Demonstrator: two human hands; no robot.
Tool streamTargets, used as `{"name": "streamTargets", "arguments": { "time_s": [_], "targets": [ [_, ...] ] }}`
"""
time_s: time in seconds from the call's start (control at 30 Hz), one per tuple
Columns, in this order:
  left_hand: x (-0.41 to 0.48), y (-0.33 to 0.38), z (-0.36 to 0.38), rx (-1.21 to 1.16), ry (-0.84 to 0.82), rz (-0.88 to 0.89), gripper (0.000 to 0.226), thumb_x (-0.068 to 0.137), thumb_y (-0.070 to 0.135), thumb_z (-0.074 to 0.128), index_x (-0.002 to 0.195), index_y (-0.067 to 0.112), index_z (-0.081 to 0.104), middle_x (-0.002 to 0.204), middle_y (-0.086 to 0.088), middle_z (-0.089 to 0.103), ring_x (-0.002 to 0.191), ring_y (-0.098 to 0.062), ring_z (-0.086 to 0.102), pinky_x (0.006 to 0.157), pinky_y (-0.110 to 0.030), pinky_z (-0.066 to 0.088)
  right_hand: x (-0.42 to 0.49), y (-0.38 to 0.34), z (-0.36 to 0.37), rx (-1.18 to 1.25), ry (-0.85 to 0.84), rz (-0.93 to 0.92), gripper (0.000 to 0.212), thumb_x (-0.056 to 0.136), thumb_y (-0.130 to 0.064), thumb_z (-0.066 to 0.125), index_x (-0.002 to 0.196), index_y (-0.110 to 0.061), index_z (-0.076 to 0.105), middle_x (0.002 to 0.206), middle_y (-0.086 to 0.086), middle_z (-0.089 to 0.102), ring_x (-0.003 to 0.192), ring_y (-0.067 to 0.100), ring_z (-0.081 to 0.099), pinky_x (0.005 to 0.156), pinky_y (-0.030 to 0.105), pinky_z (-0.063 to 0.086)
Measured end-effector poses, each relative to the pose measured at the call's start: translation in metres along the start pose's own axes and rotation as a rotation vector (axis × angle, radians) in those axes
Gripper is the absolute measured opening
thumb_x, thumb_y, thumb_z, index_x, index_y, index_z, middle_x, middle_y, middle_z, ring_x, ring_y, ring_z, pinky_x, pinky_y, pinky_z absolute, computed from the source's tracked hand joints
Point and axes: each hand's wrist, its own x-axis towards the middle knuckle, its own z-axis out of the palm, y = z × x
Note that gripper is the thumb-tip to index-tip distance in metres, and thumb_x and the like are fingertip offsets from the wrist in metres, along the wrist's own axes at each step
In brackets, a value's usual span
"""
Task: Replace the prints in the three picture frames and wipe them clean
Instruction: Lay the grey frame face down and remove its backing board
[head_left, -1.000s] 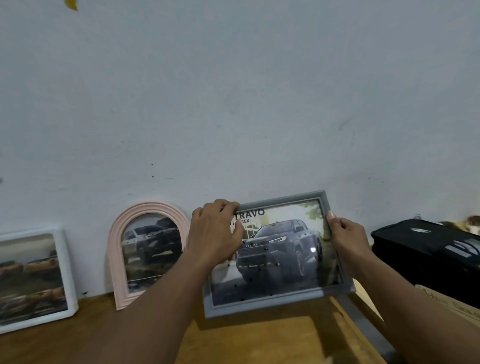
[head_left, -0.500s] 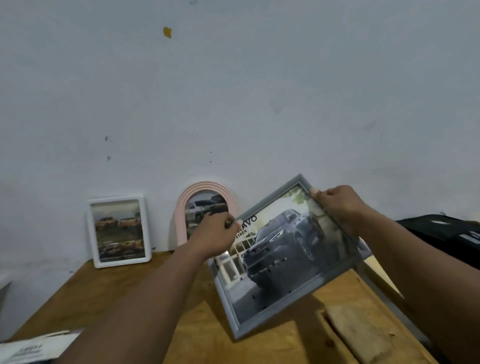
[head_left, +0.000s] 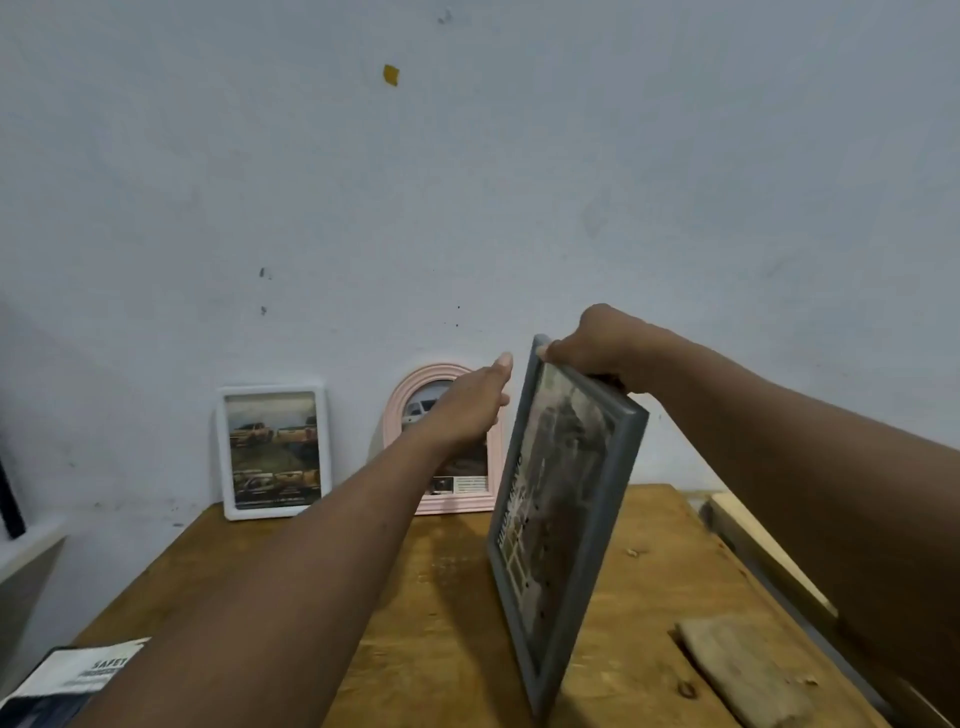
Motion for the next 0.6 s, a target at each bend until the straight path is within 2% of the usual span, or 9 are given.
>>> {"name": "streamTargets", "arguments": {
  "time_s": [0.07, 0.1, 0.23, 0.3, 0.37, 0.4, 0.47, 0.53, 0.6],
  "targets": [
    [0.001, 0.014, -0.003, -0.072, 0.041, 0.054, 0.059, 0.108, 0.053, 0.024, 0.148, 0.018, 0.048, 0.140, -0.007, 0.058, 0.119, -0.025, 0.059, 0.084, -0.028, 0.049, -0.002, -0.008, 0.007, 0.043, -0.034, -0.007, 0.040, 0.097, -0.042, 0.062, 0.081, -0.007, 0.055, 0.075, 0.010, 0.061, 0.056, 0.020, 0.058, 0.041, 0.021, 0.039],
    [0.001, 0.020, -0.005, -0.095, 0.060, 0.079, 0.057, 0.109, 0.051, 0.024, 0.147, 0.018, 0.050, 0.141, -0.006, 0.057, 0.117, -0.023, 0.058, 0.080, -0.025, 0.047, -0.003, -0.012, 0.011, 0.101, -0.070, -0.005, 0.039, 0.099, -0.040, 0.059, 0.082, -0.006, 0.057, 0.073, 0.009, 0.063, 0.054, 0.020, 0.060, 0.041, 0.021, 0.043],
    [-0.001, 0.025, -0.024, -0.029, 0.058, 0.095, 0.058, 0.105, 0.058, 0.030, 0.141, 0.020, 0.055, 0.139, -0.006, 0.058, 0.121, -0.024, 0.056, 0.106, -0.042, 0.045, -0.006, -0.016, 0.027, 0.314, -0.221, -0.001, 0.040, 0.105, -0.034, 0.047, 0.093, 0.000, 0.064, 0.075, 0.013, 0.069, 0.059, 0.022, 0.068, 0.054, 0.030, 0.060],
    [-0.006, 0.021, -0.037, 0.056, 0.037, 0.090, 0.056, 0.102, 0.058, 0.043, 0.139, 0.019, 0.059, 0.140, -0.002, 0.058, 0.125, -0.022, 0.055, 0.104, -0.040, 0.045, -0.005, -0.013, 0.037, 0.372, -0.269, -0.019, 0.043, 0.105, -0.034, 0.044, 0.103, 0.003, 0.066, 0.080, 0.015, 0.071, 0.065, 0.025, 0.070, 0.063, 0.035, 0.062],
    [-0.012, 0.018, -0.049, 0.111, 0.038, 0.105, 0.053, 0.099, 0.054, 0.054, 0.138, 0.018, 0.061, 0.137, 0.002, 0.060, 0.124, -0.020, 0.056, 0.093, -0.030, 0.047, -0.005, -0.009, 0.049, 0.389, -0.305, -0.034, 0.044, 0.104, -0.036, 0.046, 0.108, 0.002, 0.067, 0.085, 0.015, 0.072, 0.069, 0.025, 0.072, 0.064, 0.036, 0.062],
    [-0.014, 0.017, -0.055, 0.123, 0.048, 0.108, 0.047, 0.100, 0.048, 0.056, 0.134, 0.015, 0.064, 0.128, 0.004, 0.062, 0.117, -0.017, 0.058, 0.084, -0.024, 0.047, -0.005, -0.007, 0.055, 0.386, -0.319, -0.038, 0.044, 0.104, -0.037, 0.047, 0.106, 0.001, 0.068, 0.087, 0.015, 0.072, 0.071, 0.024, 0.072, 0.065, 0.037, 0.062],
    [-0.019, 0.011, -0.068, 0.126, 0.084, 0.100, 0.026, 0.103, 0.034, 0.056, 0.115, 0.016, 0.070, 0.103, 0.009, 0.063, 0.096, -0.010, 0.059, 0.071, -0.021, 0.044, -0.007, -0.002, 0.069, 0.372, -0.334, -0.039, 0.038, 0.103, -0.036, 0.049, 0.098, -0.003, 0.069, 0.088, 0.014, 0.070, 0.073, 0.024, 0.071, 0.070, 0.040, 0.062],
    [-0.024, 0.000, -0.080, 0.095, 0.133, 0.067, 0.019, 0.103, 0.025, 0.054, 0.091, 0.022, 0.069, 0.089, 0.014, 0.056, 0.082, -0.004, 0.052, 0.069, -0.019, 0.043, -0.007, 0.007, 0.085, 0.346, -0.327, -0.024, 0.039, 0.101, -0.038, 0.053, 0.098, -0.002, 0.069, 0.091, 0.012, 0.070, 0.078, 0.025, 0.070, 0.076, 0.042, 0.060],
    [-0.032, -0.019, -0.091, 0.040, 0.203, 0.030, 0.025, 0.102, 0.022, 0.054, 0.079, 0.027, 0.062, 0.083, 0.011, 0.051, 0.080, -0.008, 0.049, 0.070, -0.019, 0.039, -0.007, 0.024, 0.106, 0.294, -0.317, -0.005, 0.040, 0.100, -0.042, 0.057, 0.107, -0.004, 0.068, 0.102, 0.010, 0.070, 0.091, 0.027, 0.068, 0.079, 0.042, 0.060]
  ]
}}
